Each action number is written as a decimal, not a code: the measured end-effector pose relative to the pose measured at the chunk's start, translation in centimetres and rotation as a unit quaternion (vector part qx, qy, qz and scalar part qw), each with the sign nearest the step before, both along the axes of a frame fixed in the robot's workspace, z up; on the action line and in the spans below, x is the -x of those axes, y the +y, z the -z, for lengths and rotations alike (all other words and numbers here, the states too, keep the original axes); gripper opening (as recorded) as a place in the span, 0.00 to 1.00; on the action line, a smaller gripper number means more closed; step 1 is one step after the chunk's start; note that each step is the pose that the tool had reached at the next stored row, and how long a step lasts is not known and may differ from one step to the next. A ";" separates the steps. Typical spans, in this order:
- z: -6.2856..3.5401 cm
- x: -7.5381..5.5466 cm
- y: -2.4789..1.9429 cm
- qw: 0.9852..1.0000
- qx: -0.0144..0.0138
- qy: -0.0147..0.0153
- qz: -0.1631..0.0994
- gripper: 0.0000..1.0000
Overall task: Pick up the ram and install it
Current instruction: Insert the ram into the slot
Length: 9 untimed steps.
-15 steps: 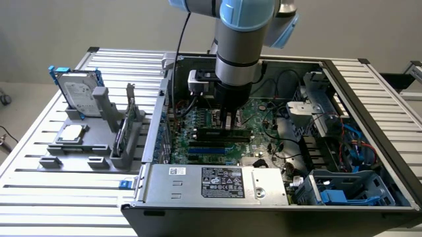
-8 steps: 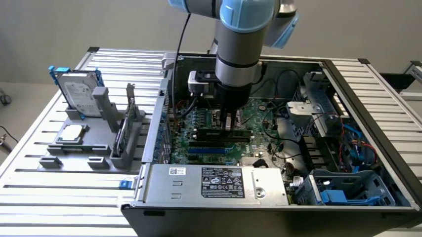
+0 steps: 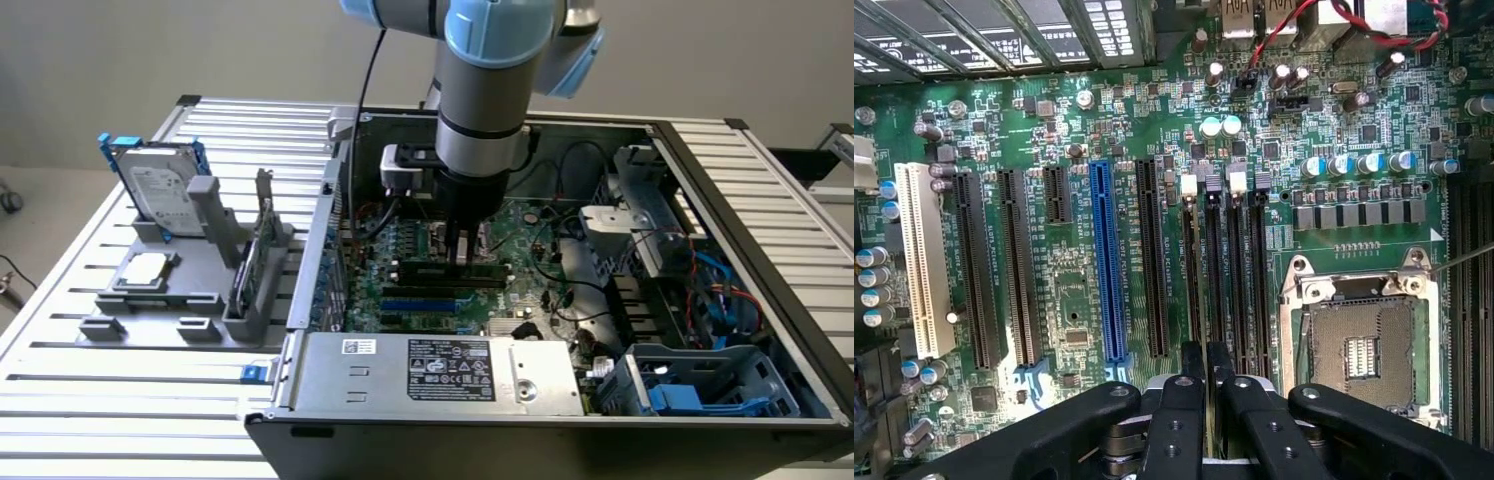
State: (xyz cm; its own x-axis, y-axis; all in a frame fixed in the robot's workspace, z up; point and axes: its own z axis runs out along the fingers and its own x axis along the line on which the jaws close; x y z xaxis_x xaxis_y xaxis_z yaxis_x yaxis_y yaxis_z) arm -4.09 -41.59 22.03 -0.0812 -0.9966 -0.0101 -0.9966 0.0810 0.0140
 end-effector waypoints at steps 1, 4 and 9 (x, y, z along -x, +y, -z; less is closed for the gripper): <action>0.00 0.0 0.00 1.000 0.000 0.000 0.000 0.14; 0.01 0.0 0.00 1.000 0.000 0.000 -0.002 0.14; 0.01 0.0 -0.01 1.000 0.000 0.000 -0.006 0.14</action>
